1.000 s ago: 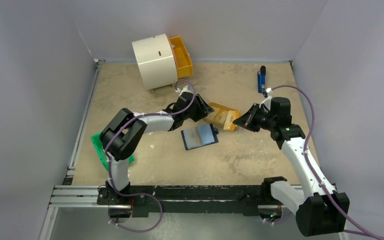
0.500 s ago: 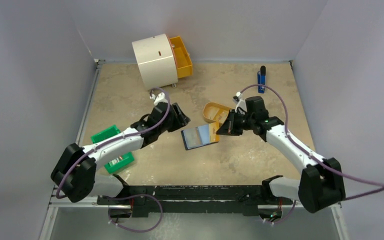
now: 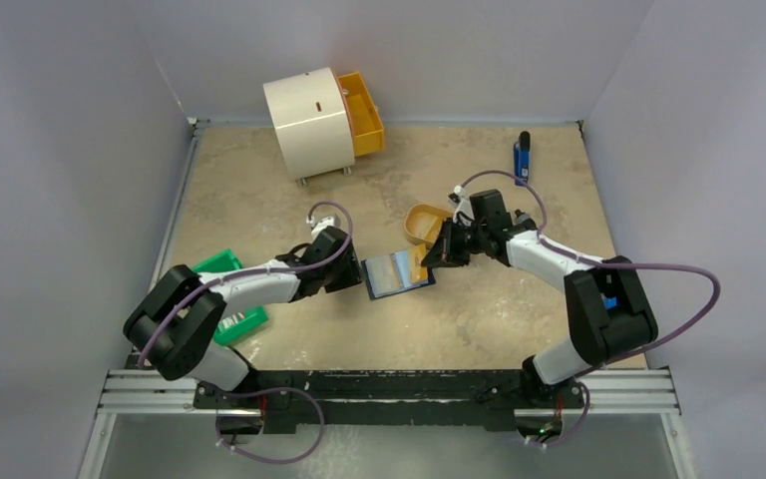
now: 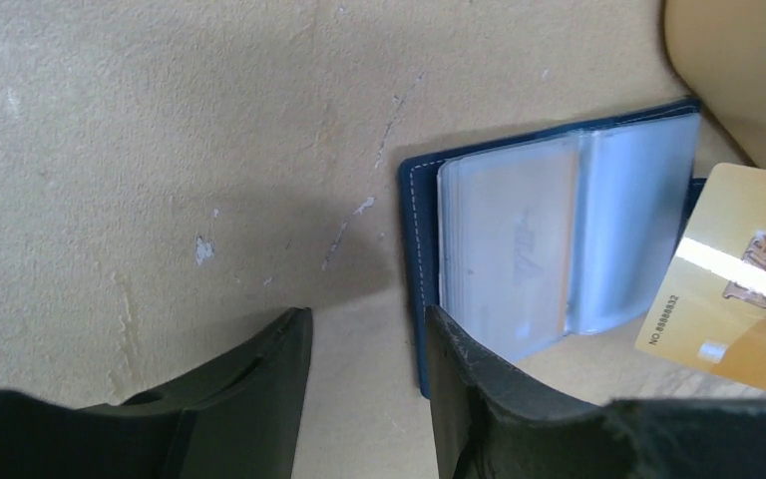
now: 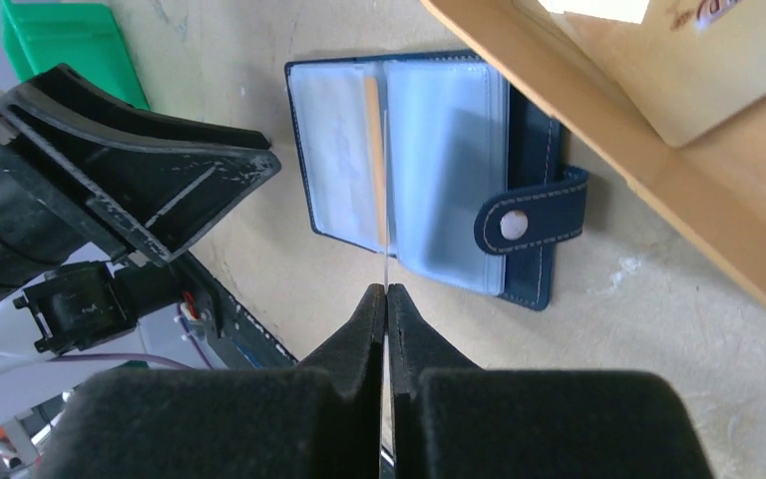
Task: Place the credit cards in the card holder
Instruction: Insert the credit card into the card holder.
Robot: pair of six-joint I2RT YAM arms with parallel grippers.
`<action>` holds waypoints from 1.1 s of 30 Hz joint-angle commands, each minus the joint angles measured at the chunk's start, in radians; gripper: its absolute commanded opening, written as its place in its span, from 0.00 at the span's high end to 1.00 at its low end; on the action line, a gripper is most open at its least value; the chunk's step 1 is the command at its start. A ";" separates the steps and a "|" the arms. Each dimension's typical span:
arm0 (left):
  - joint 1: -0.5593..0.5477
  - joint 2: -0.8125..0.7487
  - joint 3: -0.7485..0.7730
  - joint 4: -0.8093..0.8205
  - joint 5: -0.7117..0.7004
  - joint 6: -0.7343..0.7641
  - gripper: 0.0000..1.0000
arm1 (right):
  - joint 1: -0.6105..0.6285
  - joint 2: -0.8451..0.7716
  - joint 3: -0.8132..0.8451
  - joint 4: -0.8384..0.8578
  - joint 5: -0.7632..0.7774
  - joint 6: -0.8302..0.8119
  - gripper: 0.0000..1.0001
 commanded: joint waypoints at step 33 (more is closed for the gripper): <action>0.000 0.151 0.122 0.034 -0.029 0.053 0.66 | 0.068 0.095 0.029 0.168 0.009 0.091 1.00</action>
